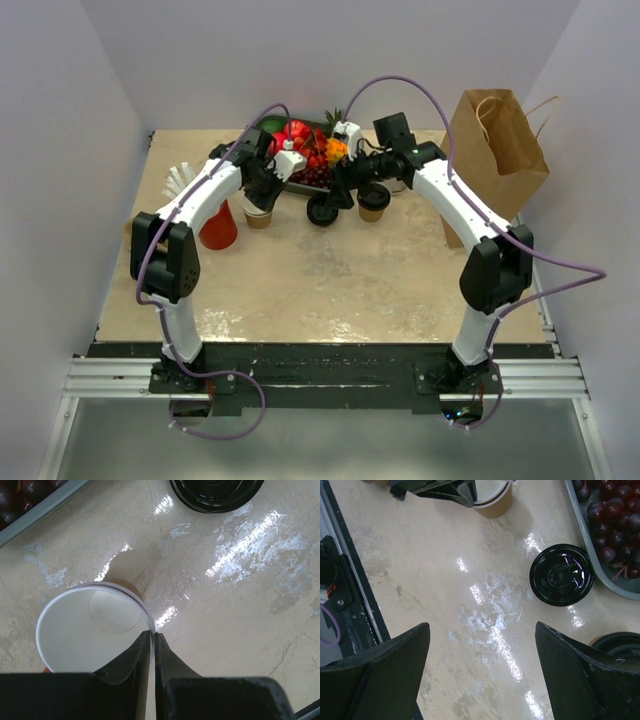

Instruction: Pack the takeout coffee

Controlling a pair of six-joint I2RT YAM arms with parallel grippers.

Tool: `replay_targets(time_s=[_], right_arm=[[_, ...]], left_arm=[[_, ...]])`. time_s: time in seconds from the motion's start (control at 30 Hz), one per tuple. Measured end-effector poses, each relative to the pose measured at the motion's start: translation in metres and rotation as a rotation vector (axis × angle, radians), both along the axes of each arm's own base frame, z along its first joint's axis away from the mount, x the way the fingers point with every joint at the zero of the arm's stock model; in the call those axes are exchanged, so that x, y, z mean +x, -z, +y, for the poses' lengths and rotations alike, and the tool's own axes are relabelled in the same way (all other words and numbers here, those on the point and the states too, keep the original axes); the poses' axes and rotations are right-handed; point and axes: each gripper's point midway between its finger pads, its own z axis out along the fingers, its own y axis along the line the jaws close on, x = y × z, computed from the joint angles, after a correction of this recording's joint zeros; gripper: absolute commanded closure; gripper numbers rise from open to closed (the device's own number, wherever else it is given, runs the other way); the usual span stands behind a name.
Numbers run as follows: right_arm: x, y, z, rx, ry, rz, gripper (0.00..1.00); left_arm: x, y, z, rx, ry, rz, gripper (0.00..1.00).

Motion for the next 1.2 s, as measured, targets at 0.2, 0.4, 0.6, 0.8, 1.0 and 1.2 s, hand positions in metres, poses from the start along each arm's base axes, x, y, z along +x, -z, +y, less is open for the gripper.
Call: replay_targets(time_s=[0.2,0.4,0.6,0.8,1.0,1.2], right_arm=[[0.018,0.027,0.016,-0.01,0.0,0.06,0.13],[0.032,0.046,0.035,0.009,0.008,0.104,0.13],[0.047,0.069,0.063,0.041,0.029,0.173,0.12],[0.06,0.083,0.088,0.062,0.041,0.203,0.1],[0.067,0.074,0.106,0.12,0.058,0.21,0.08],[0.064,0.069,0.118,0.189,0.053,0.269,0.07]], left_arm=[[-0.003,0.001,0.001,0.002,0.004,0.011,1.0],[-0.005,0.001,0.001,0.003,0.01,0.02,1.0],[-0.007,-0.001,0.002,0.007,0.021,0.025,1.0],[-0.008,-0.002,0.019,0.041,-0.008,0.042,1.0],[-0.003,-0.014,0.03,0.057,-0.037,0.029,1.0],[0.0,-0.017,0.033,0.051,-0.051,0.024,1.0]])
